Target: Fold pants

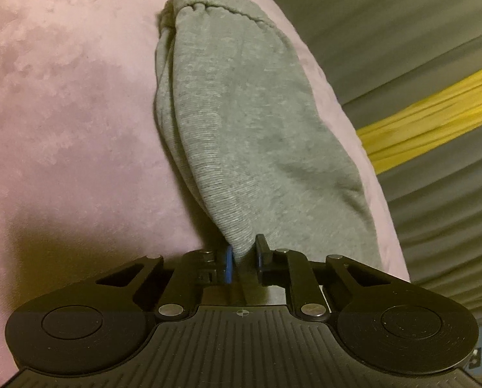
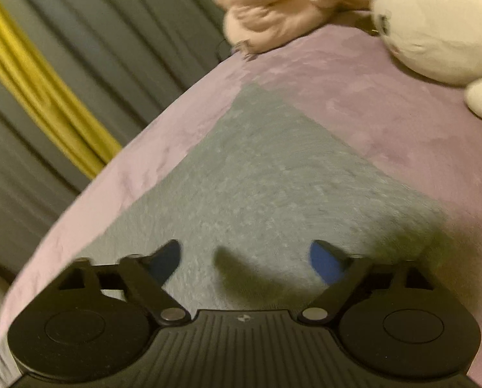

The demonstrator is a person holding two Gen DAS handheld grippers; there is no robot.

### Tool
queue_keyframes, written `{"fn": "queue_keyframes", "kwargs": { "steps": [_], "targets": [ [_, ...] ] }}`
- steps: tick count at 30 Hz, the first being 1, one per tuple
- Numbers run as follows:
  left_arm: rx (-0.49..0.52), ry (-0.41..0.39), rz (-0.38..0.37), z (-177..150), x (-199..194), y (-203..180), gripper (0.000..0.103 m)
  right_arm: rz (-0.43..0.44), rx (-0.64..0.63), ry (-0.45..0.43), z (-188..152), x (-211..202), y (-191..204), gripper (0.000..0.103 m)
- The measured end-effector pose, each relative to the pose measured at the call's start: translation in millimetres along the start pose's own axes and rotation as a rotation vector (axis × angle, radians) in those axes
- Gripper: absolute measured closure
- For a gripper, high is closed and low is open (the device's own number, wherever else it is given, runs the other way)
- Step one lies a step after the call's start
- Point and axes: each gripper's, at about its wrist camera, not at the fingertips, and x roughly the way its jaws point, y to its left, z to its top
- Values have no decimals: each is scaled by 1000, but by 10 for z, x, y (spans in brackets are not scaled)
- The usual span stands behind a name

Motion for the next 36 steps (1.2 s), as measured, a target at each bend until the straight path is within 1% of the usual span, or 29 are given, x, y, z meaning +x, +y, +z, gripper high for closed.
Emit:
{"fn": "queue_keyframes", "kwargs": {
  "steps": [2,3,4,5,7,8,9,10,11,12,13,14,15,16,17,19,20,22,25,26,27,28,29,31,32,34,35,36],
  "targets": [
    [35,1,48,-1,-46,-54,90,3,81,15,28,-53,-105,54],
    [67,-12,74,-8,-80,-110,90,16,126,21,36,-93,-163,54],
    [106,-30,85,-23,-117,-177,90,30,167,19,39,-144,-216,54],
    [146,-49,99,-37,-147,-249,90,37,206,2,45,-220,-272,54],
    [214,-76,141,-77,-207,-382,90,14,243,-30,63,-354,-341,54],
    [238,-85,168,-95,-229,-440,88,-9,263,-35,72,-418,-381,54],
    [260,-93,210,-109,-241,-504,85,-35,278,-31,79,-461,-417,51],
    [286,-112,267,-123,-262,-566,79,-61,292,-21,82,-494,-453,51],
    [319,-154,325,-145,-299,-617,74,-73,301,-13,80,-522,-484,50],
    [363,-214,389,-166,-347,-689,68,-75,305,-3,80,-539,-506,46],
    [407,-257,422,-181,-399,-743,53,-101,308,6,83,-558,-518,40],
    [447,-284,431,-184,-456,-784,41,-138,312,2,92,-587,-538,29],
    [473,-294,418,-181,-517,-823,38,-176,322,-8,91,-605,-554,23],
    [486,-288,393,-176,-570,-848,36,-194,339,-13,84,-610,-576,22],
    [493,-270,364,-175,-610,-870,32,-189,362,2,84,-573,-619,21],
    [499,-209,310,-185,-657,-902,27,-166,405,56,80,-466,-694,21],
    [507,-179,287,-198,-658,-922,27,-152,415,54,86,-422,-724,19],
    [537,-153,242,-271,-658,-953,24,-114,406,3,102,-393,-718,19],
    [552,-185,212,-479,-554,-1040,21,-53,432,-50,105,-326,-783,21],
    [552,-177,196,-554,-502,-1061,21,-39,450,-64,88,-322,-813,30],
    [550,-161,175,-636,-442,-1092,21,-28,464,-79,78,-333,-837,43],
    [550,-140,151,-702,-388,-1120,21,-15,483,-83,75,-339,-858,68],
    [554,-118,125,-786,-327,-1154,21,-5,509,-82,74,-332,-886,75],
    [559,-80,76,-966,-192,-1218,21,18,547,-83,71,-321,-931,74],
    [565,-63,69,-1044,-121,-1253,21,21,553,-81,60,-330,-939,71],
    [592,-35,72,-1200,5,-1319,21,28,540,-76,50,-327,-912,60],
    [617,-22,76,-1274,52,-1351,21,34,525,-70,64,-315,-889,50],
    [647,-13,76,-1346,98,-1375,21,34,504,-68,79,-289,-850,46]
  ]
}}
